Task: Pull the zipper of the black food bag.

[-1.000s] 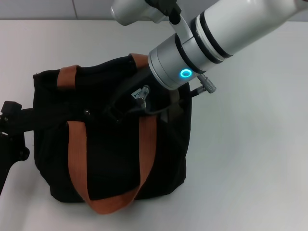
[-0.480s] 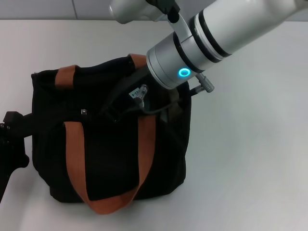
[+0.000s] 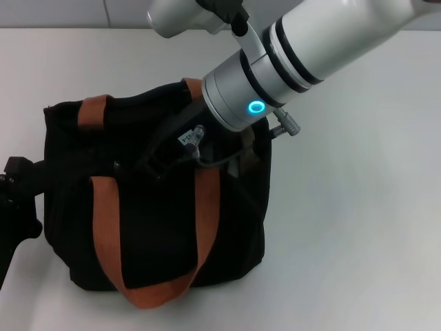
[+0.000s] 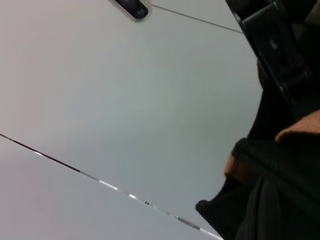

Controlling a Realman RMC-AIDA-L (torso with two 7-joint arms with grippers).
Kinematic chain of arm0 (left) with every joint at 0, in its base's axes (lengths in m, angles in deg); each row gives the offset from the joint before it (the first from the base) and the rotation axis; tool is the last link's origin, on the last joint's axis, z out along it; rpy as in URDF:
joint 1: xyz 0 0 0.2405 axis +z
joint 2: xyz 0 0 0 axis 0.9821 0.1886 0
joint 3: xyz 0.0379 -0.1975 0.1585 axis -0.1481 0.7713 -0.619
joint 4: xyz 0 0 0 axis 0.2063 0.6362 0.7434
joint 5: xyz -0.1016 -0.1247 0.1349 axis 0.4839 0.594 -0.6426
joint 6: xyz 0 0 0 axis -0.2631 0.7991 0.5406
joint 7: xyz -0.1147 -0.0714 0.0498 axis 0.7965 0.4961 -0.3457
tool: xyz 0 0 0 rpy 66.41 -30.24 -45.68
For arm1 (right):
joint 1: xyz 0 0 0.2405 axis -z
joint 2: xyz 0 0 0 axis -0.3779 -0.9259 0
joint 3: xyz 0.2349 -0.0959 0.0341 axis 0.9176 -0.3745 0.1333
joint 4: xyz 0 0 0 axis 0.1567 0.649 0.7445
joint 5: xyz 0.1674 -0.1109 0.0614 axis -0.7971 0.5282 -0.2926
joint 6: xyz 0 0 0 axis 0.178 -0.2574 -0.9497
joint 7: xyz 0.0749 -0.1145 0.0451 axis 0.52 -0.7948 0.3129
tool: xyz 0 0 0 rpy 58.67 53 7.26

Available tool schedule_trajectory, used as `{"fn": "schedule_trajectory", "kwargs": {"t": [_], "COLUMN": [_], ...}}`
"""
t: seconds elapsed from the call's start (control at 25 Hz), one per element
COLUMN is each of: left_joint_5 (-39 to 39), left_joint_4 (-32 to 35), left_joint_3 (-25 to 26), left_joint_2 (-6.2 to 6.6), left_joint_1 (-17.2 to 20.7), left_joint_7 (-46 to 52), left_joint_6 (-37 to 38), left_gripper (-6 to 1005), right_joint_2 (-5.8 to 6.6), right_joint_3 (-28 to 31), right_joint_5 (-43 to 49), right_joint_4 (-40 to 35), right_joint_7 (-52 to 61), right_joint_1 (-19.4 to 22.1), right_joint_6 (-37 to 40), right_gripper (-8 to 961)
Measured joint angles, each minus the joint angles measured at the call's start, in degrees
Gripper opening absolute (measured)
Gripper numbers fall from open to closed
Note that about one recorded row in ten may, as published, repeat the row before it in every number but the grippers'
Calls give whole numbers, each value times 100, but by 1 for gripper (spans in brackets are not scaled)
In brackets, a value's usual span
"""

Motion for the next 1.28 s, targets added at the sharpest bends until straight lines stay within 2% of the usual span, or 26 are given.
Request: {"fn": "schedule_trajectory", "kwargs": {"t": [0.28, 0.44, 0.72, 0.96, 1.28], "left_joint_5": [-7, -19, 4, 0, -27], "left_joint_4": [11, 12, 43, 39, 30], "left_joint_3": [-11, -16, -8, -14, -20], "left_joint_2": [0, 0, 0, 0, 0], "left_joint_1": [-2, -2, 25, 57, 27], "left_joint_7": [-3, -3, -3, -2, -2], "left_joint_6": [50, 54, 10, 57, 68], "left_gripper": [14, 14, 13, 13, 14], "right_joint_2": [9, 32, 54, 63, 34], "right_joint_3": [60, 229, 692, 841, 818], "right_joint_5": [9, 5, 34, 53, 60], "right_joint_4": [-82, -132, -212, -125, 461], "right_joint_7": [-191, -225, -53, 326, 455], "right_joint_1": [121, 222, 258, 96, -203], "right_joint_6": [-39, 32, 497, 659, 663], "right_gripper": [124, -6, 0, 58, 184]}}
